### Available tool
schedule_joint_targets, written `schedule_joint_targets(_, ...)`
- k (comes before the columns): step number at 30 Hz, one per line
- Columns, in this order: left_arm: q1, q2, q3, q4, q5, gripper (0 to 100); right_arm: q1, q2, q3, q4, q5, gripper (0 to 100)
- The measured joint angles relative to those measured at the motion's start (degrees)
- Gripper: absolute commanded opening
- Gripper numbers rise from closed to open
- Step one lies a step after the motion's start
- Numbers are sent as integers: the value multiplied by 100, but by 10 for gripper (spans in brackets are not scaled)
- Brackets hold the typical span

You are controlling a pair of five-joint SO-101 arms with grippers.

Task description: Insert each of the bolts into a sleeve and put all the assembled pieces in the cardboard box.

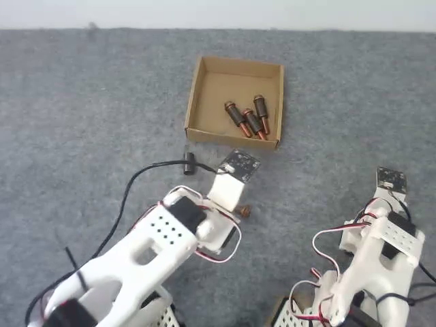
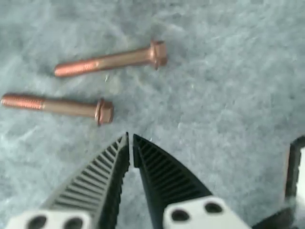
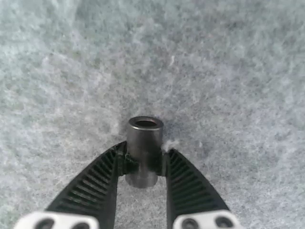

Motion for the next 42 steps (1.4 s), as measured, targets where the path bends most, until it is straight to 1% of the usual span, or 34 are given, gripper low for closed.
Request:
schedule_joint_targets(7, 79, 1116, 0, -941, 0, 12, 0, 0, 0, 0, 0, 7)
schedule_joint_targets(11, 88, 1538, 0, -1354, 0, 12, 0, 0, 0, 0, 0, 7)
schedule_joint_targets(20, 88, 2092, -607, -1468, 18, 12, 0, 0, 0, 0, 0, 7)
schedule_joint_targets(25, 88, 2734, -958, -1486, 290, 12, 0, 0, 0, 0, 0, 7)
schedule_joint_targets(29, 88, 3174, -1310, -1486, 325, 12, 0, 0, 0, 0, 0, 7)
schedule_joint_targets(33, 88, 3411, -1609, -1486, 369, 12, 0, 0, 0, 0, 0, 7)
schedule_joint_targets(38, 88, 3587, -1829, -1503, 703, 12, 0, 0, 0, 0, 0, 7)
schedule_joint_targets(42, 88, 3701, -1837, -1785, 782, 12, 0, 0, 0, 0, 0, 7)
